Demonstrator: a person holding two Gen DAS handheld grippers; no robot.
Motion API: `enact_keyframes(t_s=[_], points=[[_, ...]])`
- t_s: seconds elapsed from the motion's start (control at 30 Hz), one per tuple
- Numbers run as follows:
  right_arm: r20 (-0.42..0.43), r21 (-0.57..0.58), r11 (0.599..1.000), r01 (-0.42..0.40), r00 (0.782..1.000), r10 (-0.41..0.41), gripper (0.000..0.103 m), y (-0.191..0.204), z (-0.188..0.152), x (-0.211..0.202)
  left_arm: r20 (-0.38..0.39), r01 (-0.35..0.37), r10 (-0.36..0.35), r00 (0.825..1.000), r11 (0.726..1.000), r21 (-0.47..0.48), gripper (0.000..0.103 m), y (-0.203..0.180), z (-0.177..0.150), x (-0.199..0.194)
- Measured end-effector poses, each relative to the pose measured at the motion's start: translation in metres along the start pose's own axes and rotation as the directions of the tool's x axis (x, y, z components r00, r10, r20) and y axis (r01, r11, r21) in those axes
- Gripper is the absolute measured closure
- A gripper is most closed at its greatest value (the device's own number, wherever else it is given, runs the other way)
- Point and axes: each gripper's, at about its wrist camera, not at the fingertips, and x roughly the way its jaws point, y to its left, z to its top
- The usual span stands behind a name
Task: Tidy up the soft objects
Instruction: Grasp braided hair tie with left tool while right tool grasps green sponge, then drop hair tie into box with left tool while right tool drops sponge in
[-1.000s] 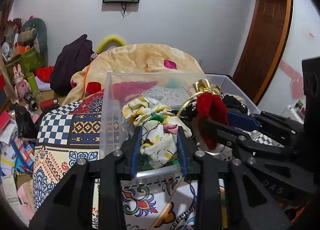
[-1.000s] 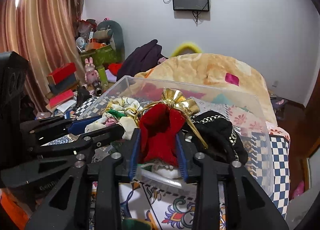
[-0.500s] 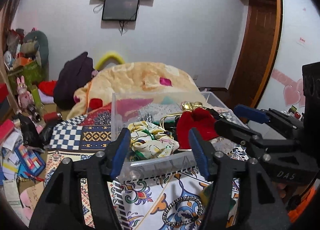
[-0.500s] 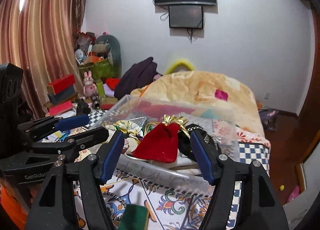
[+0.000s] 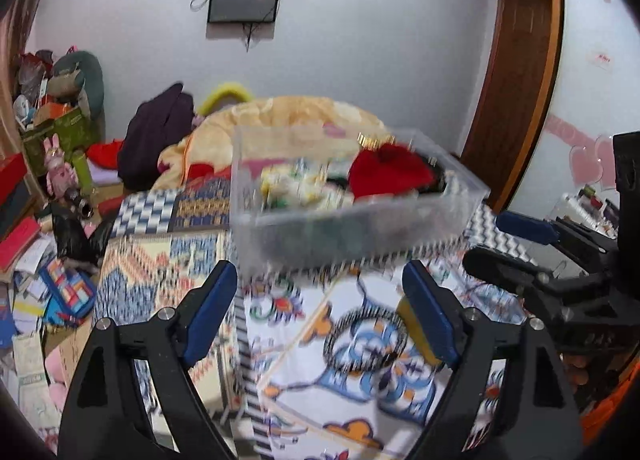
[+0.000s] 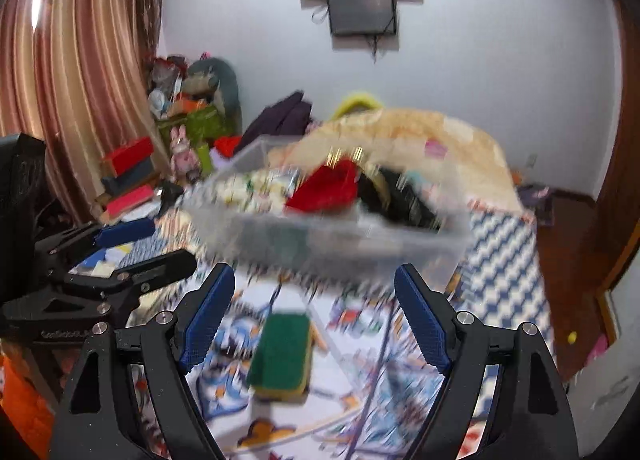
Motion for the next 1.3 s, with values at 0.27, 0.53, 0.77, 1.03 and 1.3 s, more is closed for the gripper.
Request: enact_keyframes(t_s=[0.27,0.53,0.77,1.03,1.3], points=[[-0.154,-0.006,0.998,-0.057,0.987,0.056,0.046,0.005,-0.026,0.035,-0.103,-0.012,0.007,0.995,0.999,-0.042,0.018,0.005,-0.024,0.023],[-0.129,0.005,0.999,-0.041,0.991,0.041,0.071,-0.01,-0.034,0.021,-0.135,0.021,-0.023,0.991,1.0,-0.019,0.018,-0.013,-0.03,0.032],[-0.081,0.062,0.998,-0.011,0.997,0.016,0.07,-0.027,-0.032,0.004,-0.178,0.074,-0.068,0.982,0.997,0.023,0.018,-0.035,-0.041,0.047],[-0.062,0.074,0.997,-0.011,0.998,0.016,0.07,-0.028,-0.033,0.001,-0.147,0.036,-0.028,0.989,0.998,0.056,0.042,-0.042,-0.045,0.05],[-0.051,0.081,0.997,-0.007,0.999,0.011,0.07,-0.03,-0.029,-0.001,-0.151,0.073,-0.072,0.986,0.997,0.004,0.08,-0.033,-0.045,0.04]])
